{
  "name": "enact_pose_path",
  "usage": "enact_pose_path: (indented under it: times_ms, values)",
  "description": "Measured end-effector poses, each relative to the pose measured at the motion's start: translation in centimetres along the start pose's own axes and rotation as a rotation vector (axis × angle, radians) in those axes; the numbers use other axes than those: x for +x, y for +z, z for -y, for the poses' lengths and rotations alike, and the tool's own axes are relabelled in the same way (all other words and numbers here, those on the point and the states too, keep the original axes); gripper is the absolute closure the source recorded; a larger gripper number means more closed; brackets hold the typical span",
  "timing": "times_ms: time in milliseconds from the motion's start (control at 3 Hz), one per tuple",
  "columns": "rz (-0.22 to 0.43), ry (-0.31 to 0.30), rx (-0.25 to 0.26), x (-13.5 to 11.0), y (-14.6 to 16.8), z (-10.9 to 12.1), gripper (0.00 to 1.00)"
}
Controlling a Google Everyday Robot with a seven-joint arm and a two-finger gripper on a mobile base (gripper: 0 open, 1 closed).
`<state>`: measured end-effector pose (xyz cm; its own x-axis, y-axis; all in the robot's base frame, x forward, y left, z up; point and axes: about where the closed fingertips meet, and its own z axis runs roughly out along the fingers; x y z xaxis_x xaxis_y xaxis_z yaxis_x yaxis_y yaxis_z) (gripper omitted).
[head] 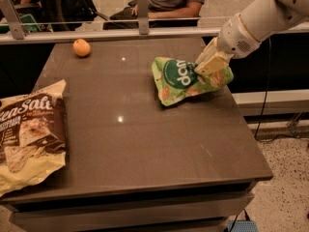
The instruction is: Move green rice chip bag near brown chip bag
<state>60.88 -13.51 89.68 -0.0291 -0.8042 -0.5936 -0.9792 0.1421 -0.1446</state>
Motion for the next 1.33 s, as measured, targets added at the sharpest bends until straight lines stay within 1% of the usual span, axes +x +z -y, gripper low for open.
enact_pose_path:
  times_ms: [333,667,1000,1333]
  values:
    - [0.05,-0.007,-0.012,-3.1,-1.9,-1.1,1.0]
    - [0.12,-0.007,-0.028,-6.8,-2.6,-3.1,1.0]
    - [0.165,-0.026,-0.057,-10.5,-1.3,-5.8,1.0]
    - [0.209,-0.046,-0.114,-13.9,1.3,-9.4,1.0]
